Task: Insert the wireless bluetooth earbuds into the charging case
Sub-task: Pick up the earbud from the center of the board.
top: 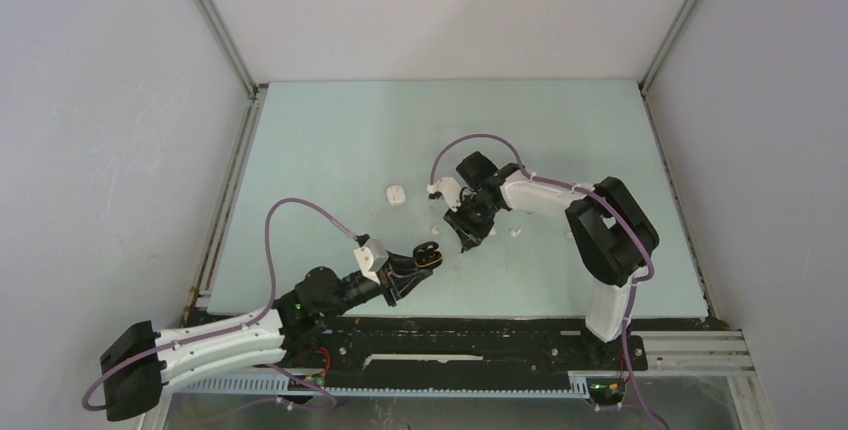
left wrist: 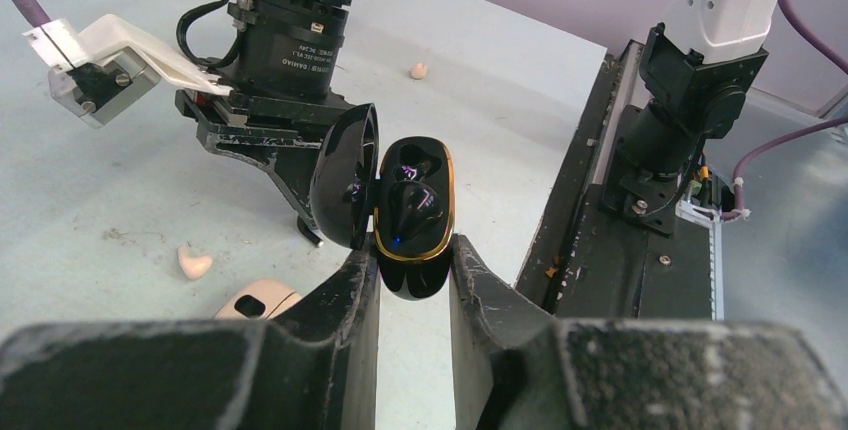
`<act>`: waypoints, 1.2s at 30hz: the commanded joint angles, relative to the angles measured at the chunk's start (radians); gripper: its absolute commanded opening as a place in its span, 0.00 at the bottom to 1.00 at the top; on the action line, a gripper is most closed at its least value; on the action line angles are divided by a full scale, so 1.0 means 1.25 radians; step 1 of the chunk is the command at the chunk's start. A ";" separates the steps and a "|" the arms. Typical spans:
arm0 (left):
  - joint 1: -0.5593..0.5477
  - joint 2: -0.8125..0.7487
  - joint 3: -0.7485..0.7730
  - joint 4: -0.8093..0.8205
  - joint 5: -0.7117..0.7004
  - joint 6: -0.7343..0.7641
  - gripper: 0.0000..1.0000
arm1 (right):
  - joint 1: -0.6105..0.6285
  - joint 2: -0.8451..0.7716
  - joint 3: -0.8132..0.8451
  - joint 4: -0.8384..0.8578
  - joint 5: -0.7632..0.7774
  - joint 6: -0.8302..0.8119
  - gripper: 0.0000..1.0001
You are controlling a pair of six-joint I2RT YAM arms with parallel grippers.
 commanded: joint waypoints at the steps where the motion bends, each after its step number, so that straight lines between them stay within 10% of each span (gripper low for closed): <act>1: 0.000 -0.005 0.009 0.022 0.003 -0.005 0.00 | 0.013 0.033 0.013 -0.015 0.030 -0.010 0.33; 23: 0.000 -0.013 0.007 0.021 0.009 -0.009 0.00 | 0.024 0.034 0.017 -0.039 0.037 0.010 0.13; 36: 0.000 -0.030 -0.016 0.022 -0.013 -0.011 0.00 | 0.025 -0.207 0.005 -0.074 0.178 -0.039 0.00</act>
